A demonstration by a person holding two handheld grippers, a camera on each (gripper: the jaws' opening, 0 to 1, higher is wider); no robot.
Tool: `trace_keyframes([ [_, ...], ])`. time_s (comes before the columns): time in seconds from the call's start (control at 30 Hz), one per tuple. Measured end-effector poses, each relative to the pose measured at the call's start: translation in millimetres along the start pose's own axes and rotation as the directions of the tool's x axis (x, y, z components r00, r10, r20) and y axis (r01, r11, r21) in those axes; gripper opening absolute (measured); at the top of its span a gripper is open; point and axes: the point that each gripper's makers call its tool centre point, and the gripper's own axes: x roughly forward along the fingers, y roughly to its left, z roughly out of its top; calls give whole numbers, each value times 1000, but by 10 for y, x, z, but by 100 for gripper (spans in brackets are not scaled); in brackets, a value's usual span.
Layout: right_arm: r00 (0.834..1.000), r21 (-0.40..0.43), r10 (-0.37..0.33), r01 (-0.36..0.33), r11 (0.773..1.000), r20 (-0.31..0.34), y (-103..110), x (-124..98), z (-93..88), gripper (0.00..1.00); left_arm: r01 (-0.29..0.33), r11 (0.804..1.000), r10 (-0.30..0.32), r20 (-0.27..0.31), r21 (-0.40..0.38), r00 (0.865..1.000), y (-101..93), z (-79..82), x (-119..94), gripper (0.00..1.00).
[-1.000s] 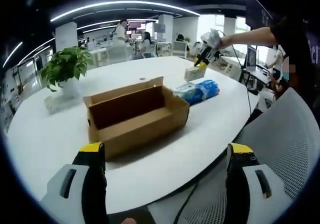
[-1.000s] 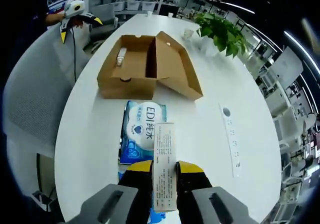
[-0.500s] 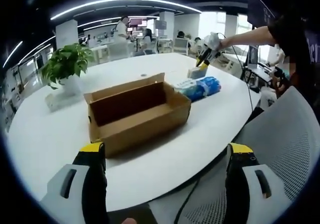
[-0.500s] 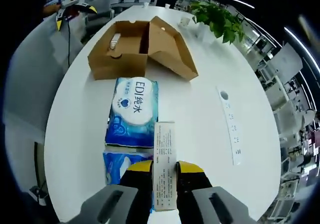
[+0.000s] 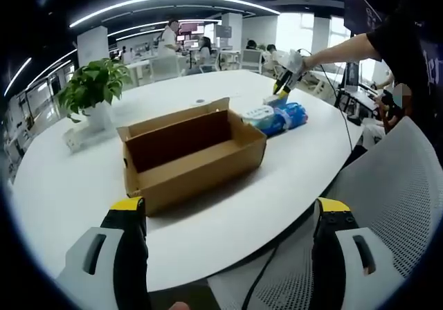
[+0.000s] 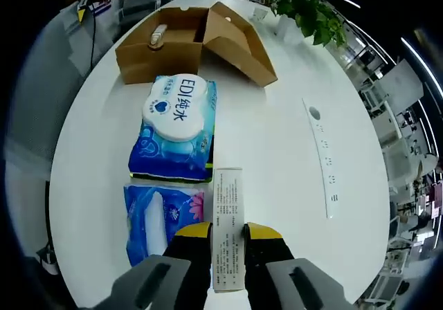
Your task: Operate the shoe box by opening the lid, removing the specified soft item, and placing it in the target area until the item is outside and the box remains undamaged.
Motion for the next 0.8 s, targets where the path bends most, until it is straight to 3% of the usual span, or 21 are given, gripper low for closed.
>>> trace_keyframes([
  [0.17, 1000, 0, 7, -7, 1000, -9, 12, 41, -52, 13, -4, 1000, 4, 1, -6, 1000, 7, 0, 2, 98],
  [0.3, 998, -39, 19, -21, 999, -51, 57, 83, -140, 13, -7, 1000, 7, 3, -9, 1000, 17, -1, 4, 98],
  [0.8, 997, -28, 21, -23, 999, -70, 34, 75, -160, 14, -8, 1000, 8, 6, -10, 1000, 1, 32, 6, 97],
])
